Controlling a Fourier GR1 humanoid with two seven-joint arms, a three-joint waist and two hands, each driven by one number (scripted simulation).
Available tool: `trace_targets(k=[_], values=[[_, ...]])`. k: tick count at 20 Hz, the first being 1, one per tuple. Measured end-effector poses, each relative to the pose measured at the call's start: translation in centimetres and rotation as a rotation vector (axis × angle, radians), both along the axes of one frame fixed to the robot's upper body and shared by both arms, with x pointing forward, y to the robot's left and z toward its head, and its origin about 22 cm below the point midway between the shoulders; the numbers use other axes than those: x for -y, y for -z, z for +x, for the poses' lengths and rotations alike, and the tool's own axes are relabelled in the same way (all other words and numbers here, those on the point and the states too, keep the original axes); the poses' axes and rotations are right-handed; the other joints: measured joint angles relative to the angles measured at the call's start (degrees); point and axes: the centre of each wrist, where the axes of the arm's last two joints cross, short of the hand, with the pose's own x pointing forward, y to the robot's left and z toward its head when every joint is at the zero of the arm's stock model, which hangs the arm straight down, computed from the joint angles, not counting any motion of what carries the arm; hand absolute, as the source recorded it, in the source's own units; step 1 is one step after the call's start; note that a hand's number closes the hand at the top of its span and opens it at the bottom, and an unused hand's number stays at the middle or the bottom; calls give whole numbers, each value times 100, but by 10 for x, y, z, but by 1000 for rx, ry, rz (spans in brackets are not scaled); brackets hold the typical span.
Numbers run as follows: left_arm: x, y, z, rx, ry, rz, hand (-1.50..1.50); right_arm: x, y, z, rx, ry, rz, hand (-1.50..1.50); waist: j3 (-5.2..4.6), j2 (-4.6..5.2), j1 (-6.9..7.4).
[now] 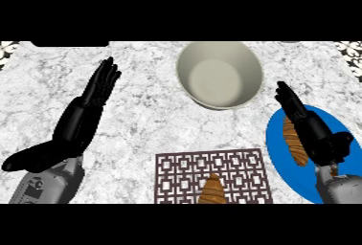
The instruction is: Pick the sweet potato from the plate and place it in the bowl
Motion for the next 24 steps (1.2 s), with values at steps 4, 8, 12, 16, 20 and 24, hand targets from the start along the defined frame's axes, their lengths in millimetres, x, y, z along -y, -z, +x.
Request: trace_targets(k=[4, 8, 12, 16, 20, 24], values=[[-5, 18, -2, -95, -76, -4, 0, 8, 10, -13, -91, 54, -189, 150, 78, -25, 92], [-20, 40, -8, -221, -182, 5, 0, 48, 8, -18, -119, 166, -575, -150, 48, -41, 114], [-23, 58, -13, -318, -254, -7, 0, 51, 13, -30, 104, 376, -625, -150, 105, -77, -45], [-23, 61, -12, -355, -278, -11, 0, 30, 28, -62, 287, 437, -605, -150, 125, -75, -30], [-18, 59, -16, -361, -273, -9, 0, 16, 14, -81, 397, 492, -665, -150, 126, -67, 45], [-16, 56, -14, -372, -272, -3, 0, 6, -8, -85, 375, 565, -784, -150, 118, -58, 82]])
